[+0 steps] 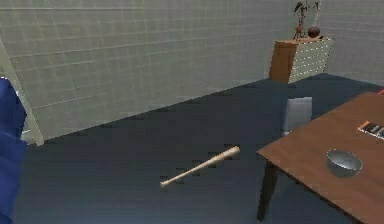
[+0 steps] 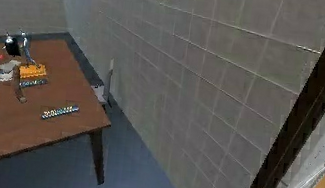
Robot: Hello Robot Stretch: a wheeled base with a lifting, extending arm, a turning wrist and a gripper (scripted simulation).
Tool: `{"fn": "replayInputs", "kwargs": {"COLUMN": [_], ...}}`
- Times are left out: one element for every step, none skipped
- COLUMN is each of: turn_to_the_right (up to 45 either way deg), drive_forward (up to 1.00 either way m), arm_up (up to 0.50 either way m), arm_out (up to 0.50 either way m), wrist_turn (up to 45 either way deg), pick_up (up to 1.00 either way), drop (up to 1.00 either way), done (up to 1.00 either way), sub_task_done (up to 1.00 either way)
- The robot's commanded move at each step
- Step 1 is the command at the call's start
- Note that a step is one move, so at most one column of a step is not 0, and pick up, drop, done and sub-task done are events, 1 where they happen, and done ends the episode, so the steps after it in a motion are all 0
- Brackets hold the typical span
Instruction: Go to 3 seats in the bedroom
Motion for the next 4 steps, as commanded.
{"fn": "replayInputs", "kwargs": {"turn_to_the_right": [-21.0, 0.0, 0.0, 45.0], "drive_forward": [0.00, 1.00, 0.60, 0.00], "arm_up": [0.00, 0.00, 0.00, 0.00], "arm_out": [0.00, 0.00, 0.00, 0.00], "wrist_turn": [0.0, 0.0, 0.0, 0.0], "pick_up": [0.00, 0.00, 0.00, 0.00], "drop": [0.00, 0.00, 0.00, 0.00], "done": [0.00, 0.00, 0.00, 0.00], "sub_task_done": [0.00, 0.00, 0.00, 0.00]}}
